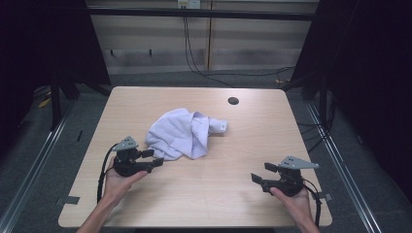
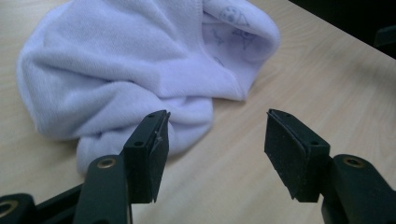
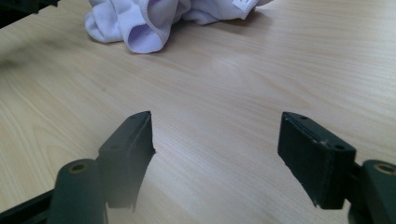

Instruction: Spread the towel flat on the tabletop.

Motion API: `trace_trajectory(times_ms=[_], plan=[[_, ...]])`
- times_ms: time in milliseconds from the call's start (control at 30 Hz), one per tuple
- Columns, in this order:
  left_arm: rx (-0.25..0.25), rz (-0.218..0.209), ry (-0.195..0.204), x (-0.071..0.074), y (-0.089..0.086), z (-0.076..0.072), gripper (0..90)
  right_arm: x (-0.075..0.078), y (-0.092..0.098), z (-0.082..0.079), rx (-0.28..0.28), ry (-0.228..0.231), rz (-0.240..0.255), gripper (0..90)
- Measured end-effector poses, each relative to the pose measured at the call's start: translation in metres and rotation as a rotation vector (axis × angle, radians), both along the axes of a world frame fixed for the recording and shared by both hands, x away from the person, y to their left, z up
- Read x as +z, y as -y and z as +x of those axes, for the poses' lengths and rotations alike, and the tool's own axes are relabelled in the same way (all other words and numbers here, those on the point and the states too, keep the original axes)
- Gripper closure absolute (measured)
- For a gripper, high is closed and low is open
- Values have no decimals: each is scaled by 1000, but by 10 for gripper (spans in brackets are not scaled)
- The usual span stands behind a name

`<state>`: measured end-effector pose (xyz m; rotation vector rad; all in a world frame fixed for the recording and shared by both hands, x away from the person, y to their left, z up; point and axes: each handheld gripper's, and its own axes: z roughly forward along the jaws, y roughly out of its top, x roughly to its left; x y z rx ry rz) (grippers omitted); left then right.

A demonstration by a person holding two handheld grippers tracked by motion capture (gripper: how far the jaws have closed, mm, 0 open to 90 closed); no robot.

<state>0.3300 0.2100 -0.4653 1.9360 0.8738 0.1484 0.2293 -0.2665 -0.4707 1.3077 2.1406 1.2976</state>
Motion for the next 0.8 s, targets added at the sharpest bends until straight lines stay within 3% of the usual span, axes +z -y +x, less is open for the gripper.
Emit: trace_trajectory(times_ms=[67, 167, 233, 267, 367, 433, 467, 533, 567, 633, 700, 733, 800], plan=[[-12, 4, 1, 0, 0, 14, 400, -2, 1, 1, 4, -9, -3, 250], [17, 22, -19, -4, 0, 37, 440, -5, 2, 4, 7, -28, 0, 230], [34, 41, -4, -5, 0, 41, 447, -5, 2, 4, 5, -31, -3, 222], [48, 23, -16, -6, -1, 52, 467, -5, 2, 2, 5, -30, -14, 214], [49, 16, -23, -10, 0, 60, 490, -5, 1, 2, -1, -29, -15, 211], [40, 55, -54, -20, 7, 68, 496, -5, 1, 2, 5, -29, -11, 211], [39, 88, -60, -26, 11, 70, 496, -5, 1, 2, 5, -29, -11, 211], [45, 100, -73, -34, 17, 70, 497, -6, 1, 3, 7, -36, -10, 207], [62, 115, -68, -33, 18, 70, 574, -7, 1, 3, 10, -37, -14, 207], [62, 135, -73, -33, 15, 69, 625, -7, 1, 3, 11, -36, -14, 207], [66, 129, -68, -38, 12, 63, 727, -9, 1, 4, 14, -46, -14, 205], [66, 129, -68, -38, 12, 63, 736, -9, 0, 4, 15, -46, -12, 207], [70, 170, -59, -35, 16, 55, 737, -8, -1, 3, 19, -44, -9, 208]])
